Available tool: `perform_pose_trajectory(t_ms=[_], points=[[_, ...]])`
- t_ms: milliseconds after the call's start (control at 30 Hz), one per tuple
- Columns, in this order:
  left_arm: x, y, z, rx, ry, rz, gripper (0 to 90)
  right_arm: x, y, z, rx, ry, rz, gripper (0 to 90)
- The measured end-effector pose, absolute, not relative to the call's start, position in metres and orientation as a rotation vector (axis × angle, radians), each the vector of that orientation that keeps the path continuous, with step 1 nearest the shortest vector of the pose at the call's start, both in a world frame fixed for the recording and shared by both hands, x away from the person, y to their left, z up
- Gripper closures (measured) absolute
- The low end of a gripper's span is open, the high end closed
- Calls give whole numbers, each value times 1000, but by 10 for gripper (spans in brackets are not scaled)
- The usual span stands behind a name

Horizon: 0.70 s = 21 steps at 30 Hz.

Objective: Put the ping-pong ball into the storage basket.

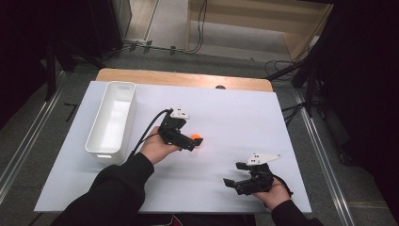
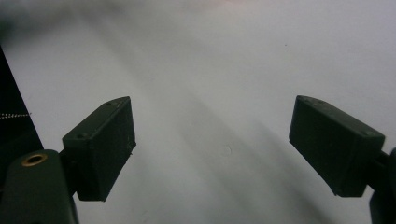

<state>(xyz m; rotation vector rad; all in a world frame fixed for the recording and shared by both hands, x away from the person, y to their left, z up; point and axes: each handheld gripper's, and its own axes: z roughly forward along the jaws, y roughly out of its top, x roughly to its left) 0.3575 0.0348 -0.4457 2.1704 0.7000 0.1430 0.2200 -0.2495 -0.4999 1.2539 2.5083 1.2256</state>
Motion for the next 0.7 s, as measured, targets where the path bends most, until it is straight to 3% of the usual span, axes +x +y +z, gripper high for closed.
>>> perform_pose_trajectory(t_ms=[700], points=[[368, 13, -451, 2166, 660, 161, 0, 221, -249, -500, 1253, 2519, 1219, 132]])
